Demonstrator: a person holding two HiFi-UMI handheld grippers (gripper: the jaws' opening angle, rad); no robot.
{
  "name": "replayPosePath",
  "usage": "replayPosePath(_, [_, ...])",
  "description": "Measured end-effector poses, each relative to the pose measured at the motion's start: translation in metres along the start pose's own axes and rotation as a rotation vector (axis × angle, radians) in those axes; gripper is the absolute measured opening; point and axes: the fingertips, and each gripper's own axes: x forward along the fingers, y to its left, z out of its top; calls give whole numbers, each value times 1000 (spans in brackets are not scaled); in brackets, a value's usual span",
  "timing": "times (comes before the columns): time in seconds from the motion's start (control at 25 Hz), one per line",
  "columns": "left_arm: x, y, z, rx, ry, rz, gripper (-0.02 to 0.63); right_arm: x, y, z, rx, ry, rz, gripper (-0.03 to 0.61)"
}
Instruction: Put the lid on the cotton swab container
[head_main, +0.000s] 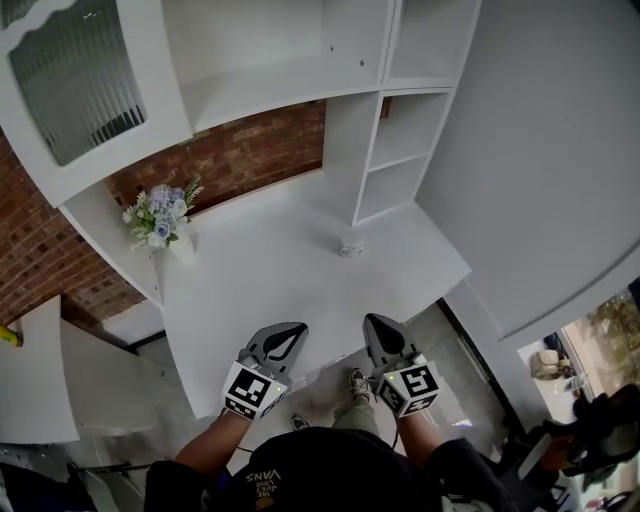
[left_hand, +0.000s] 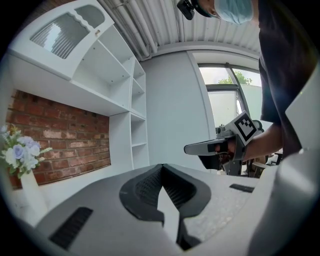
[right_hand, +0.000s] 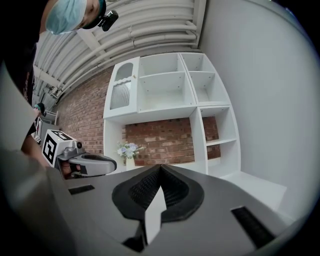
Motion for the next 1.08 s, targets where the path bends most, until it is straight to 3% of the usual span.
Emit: replayPosePath(1.08, [2,4,-15,-34,3,-3,5,9,-4,-20,18,14,-28,-2])
